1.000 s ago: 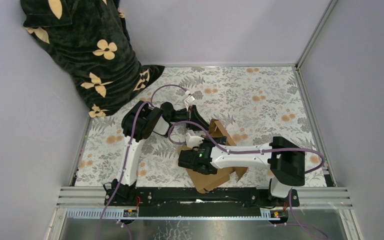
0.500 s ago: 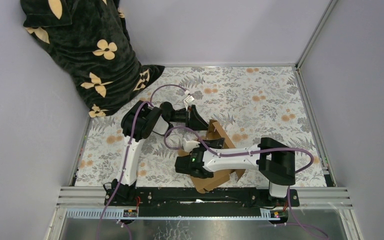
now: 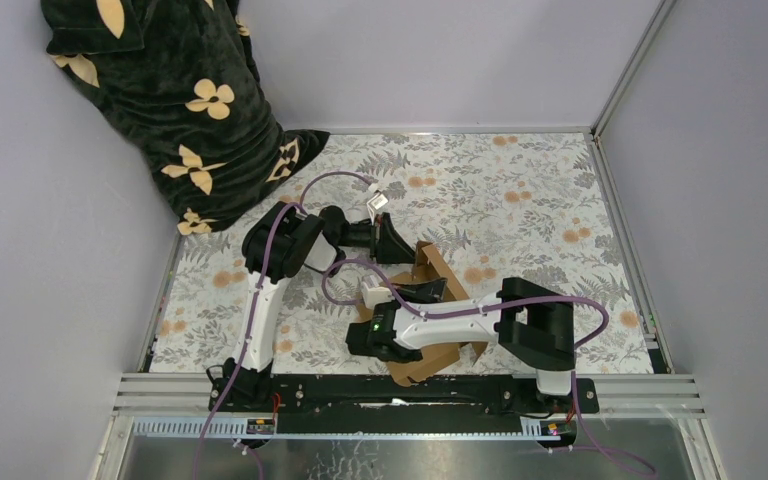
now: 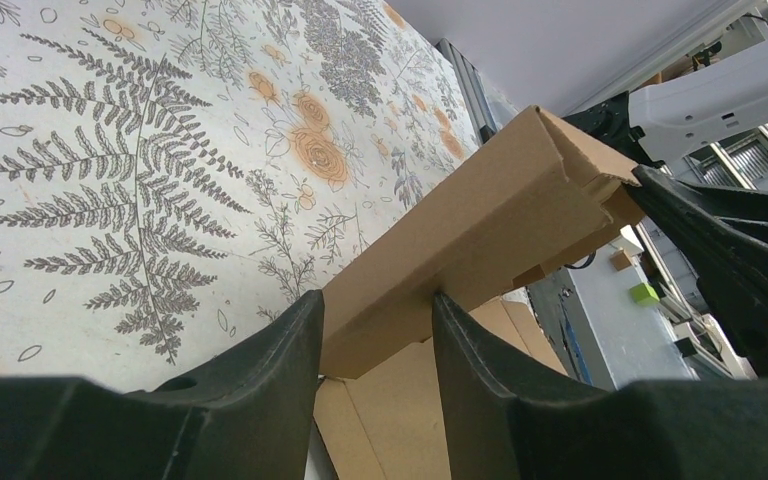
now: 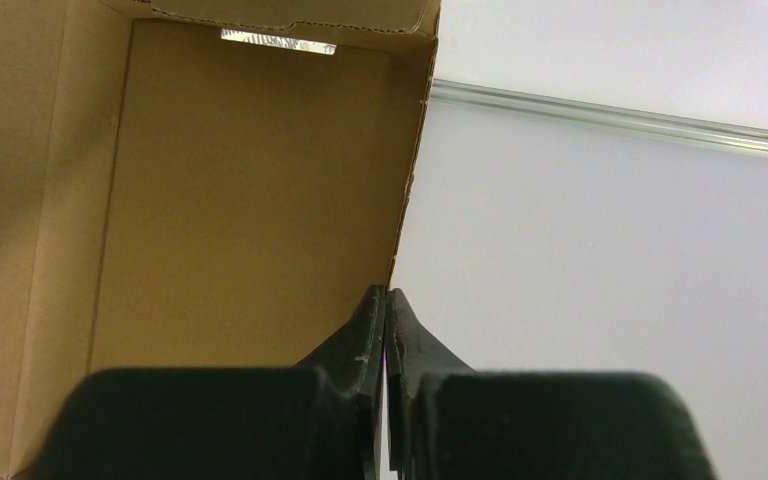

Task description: Fold the paper box

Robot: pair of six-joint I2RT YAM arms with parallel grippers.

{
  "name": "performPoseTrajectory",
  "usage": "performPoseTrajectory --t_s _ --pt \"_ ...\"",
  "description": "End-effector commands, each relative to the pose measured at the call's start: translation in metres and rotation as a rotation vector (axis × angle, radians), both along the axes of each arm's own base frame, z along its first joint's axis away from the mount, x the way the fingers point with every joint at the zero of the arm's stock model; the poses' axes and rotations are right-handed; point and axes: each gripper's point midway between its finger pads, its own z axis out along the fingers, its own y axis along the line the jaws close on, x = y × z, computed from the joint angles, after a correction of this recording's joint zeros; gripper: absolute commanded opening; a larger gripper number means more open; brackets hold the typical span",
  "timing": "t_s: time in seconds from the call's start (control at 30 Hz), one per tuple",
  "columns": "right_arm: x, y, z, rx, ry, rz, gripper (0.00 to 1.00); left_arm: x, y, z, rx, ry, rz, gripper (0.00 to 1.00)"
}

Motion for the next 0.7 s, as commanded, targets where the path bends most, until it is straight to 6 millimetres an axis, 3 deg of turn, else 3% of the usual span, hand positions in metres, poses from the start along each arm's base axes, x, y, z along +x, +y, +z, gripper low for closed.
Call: performPoseTrajectory --t_s 0.0,0.67 --pt "-0.002 0.011 0.006 0.077 -0.030 -0.001 0.02 -0.007 0.001 0.008 -0.027 -0.102 -0.020 0.51" --pt "-0.005 0.015 -0.003 0.090 -0.013 0.002 0.02 -0.022 -0.017 0.002 -0.027 -0.093 -0.041 0.50"
